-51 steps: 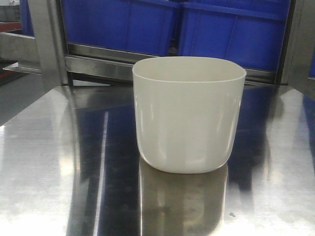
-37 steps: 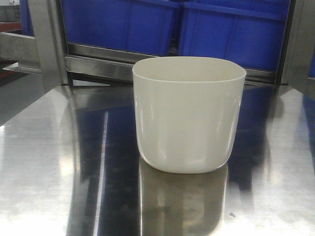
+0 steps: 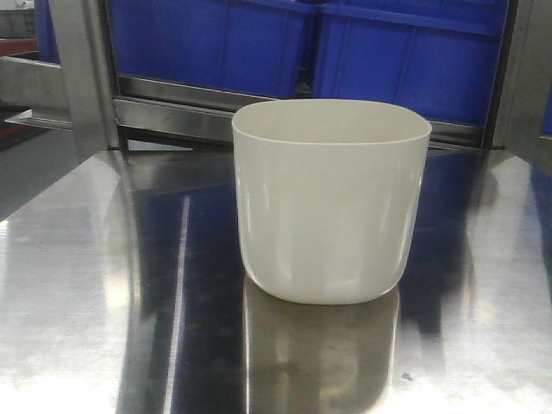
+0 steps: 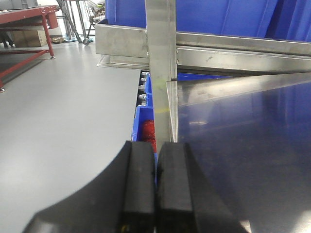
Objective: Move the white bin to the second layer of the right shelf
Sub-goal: 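Move the right gripper toward the white bin on the steel shelf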
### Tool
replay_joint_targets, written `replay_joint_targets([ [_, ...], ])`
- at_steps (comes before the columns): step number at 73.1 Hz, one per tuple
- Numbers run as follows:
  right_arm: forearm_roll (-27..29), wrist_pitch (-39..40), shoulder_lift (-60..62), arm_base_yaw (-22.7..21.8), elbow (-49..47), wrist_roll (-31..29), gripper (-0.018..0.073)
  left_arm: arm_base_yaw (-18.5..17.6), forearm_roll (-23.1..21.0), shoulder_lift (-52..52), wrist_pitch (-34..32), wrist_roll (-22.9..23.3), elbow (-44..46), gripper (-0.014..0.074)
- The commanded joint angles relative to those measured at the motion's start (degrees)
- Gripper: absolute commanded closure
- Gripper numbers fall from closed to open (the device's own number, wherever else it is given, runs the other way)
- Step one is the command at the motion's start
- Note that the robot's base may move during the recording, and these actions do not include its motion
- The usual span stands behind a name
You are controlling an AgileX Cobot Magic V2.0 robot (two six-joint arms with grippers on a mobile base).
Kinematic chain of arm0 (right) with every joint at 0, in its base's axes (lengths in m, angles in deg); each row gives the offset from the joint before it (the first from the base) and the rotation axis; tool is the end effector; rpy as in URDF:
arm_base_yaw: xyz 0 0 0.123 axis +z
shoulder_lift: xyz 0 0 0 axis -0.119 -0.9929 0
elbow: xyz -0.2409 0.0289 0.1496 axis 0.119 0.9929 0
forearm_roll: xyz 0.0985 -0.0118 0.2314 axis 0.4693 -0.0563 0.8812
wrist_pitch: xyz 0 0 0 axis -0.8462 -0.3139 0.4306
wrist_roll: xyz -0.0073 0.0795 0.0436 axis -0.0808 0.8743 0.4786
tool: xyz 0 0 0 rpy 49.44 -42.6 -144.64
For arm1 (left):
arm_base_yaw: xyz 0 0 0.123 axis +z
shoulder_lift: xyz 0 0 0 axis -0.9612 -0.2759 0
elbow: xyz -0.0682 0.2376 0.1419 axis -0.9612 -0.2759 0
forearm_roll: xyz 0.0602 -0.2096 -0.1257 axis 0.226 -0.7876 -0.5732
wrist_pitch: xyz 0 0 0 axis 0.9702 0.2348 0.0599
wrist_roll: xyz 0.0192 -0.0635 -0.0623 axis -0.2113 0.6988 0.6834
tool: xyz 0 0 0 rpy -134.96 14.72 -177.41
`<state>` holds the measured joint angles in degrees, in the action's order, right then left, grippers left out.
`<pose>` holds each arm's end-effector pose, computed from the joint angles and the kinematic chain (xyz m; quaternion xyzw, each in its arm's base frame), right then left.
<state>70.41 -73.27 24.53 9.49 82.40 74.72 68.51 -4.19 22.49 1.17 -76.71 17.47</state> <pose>0.0568 0.0030 0.1991 0.0467 0.6986 0.0835 0.7090 0.0557 -0.0053 0.1962 0.0502 0.7317 -0.0184 0.6796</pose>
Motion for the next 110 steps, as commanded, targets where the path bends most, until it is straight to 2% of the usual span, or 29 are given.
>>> replay_joint_targets([
  [1, -0.1, 4.7, 1.1, -0.2, -1.0, -0.3, 0.0504, -0.3, 0.0, 0.8, -4.9, 0.2, -2.1, 0.0512],
  [66, 0.0, 5.3, 1.1, -0.2, -1.0, -0.3, 0.0504, -0.3, 0.0, 0.8, -4.9, 0.2, -2.1, 0.0512],
  [73, 1.5, 4.9, -0.2, 0.7, -1.8, 1.5, 0.0504, -0.3, 0.0, 0.8, -4.9, 0.2, -2.1, 0.0512],
  [89, 2.2, 0.7, -17.7, 3.1, -13.2, 1.8, 0.0504, -0.3, 0.0, 0.8, -4.9, 0.2, -2.1, 0.0512],
  [97, 2.2, -2.2, -27.7, 4.8, -22.7, 1.8, 0.0504, -0.3, 0.0, 0.8, -4.9, 0.2, -2.1, 0.0512],
  [110, 2.2, -17.4, -45.4, 6.9, -42.1, 1.8, 0.0501, -0.3, 0.0, 0.8, -4.9, 0.2, -2.1, 0.0512],
])
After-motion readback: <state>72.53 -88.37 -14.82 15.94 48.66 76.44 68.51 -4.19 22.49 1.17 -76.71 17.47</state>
